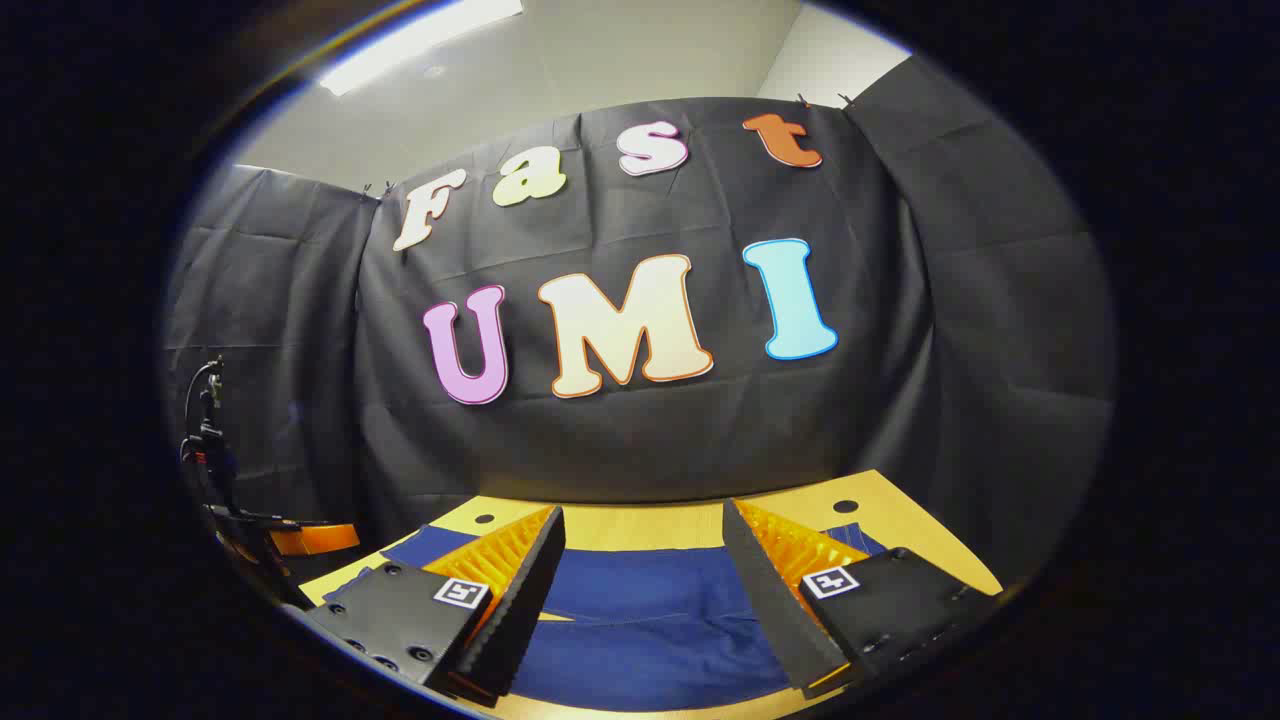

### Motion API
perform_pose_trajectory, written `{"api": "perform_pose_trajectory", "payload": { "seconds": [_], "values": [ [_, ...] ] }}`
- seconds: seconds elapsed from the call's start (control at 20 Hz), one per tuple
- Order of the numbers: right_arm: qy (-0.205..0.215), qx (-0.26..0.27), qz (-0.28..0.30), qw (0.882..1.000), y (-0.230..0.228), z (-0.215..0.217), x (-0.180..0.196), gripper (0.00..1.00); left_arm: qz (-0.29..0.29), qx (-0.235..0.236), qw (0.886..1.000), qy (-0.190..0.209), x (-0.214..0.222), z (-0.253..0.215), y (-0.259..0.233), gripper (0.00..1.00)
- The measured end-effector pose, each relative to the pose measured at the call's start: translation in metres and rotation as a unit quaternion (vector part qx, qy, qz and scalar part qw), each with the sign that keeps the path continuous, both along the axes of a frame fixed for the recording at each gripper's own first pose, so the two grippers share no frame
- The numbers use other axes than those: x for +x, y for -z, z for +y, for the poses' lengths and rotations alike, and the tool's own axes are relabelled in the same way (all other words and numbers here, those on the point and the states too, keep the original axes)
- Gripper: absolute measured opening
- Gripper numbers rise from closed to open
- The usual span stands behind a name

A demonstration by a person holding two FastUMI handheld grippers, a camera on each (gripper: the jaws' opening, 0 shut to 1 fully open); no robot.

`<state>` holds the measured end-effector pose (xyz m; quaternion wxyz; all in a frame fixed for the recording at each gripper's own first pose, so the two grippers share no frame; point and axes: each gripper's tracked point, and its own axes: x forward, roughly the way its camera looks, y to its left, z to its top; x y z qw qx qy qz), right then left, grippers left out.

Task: Grasp the waist and the cuffs of the jeans and fold them to make the two legs overlap; first hold the waist and fold one-third of the jeans toward the cuffs, then hold the cuffs and fold the remaining one-third in the same direction to finish folding.

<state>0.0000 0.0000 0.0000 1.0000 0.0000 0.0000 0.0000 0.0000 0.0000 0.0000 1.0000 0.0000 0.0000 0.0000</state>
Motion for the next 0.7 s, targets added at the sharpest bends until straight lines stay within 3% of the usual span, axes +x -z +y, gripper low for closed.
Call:
{"api": "perform_pose_trajectory", "payload": {
  "seconds": [0.1,0.15,0.5,0.7],
  "values": [
    [0.004,0.002,0.005,1.000,0.002,-0.002,0.000,0.93,0.004,0.003,1.000,0.001,0.001,0.000,0.002,0.95],
    [0.006,0.002,0.006,1.000,0.003,-0.003,-0.001,0.97,0.006,0.003,1.000,0.001,0.001,0.000,0.004,0.95],
    [0.012,-0.008,0.012,1.000,0.008,-0.003,-0.013,0.97,0.013,-0.003,1.000,-0.011,-0.001,0.013,0.009,0.95],
    [0.014,-0.006,0.017,1.000,0.011,-0.002,-0.019,1.00,0.020,0.002,1.000,0.010,-0.005,0.015,0.009,0.95]
  ]
}}
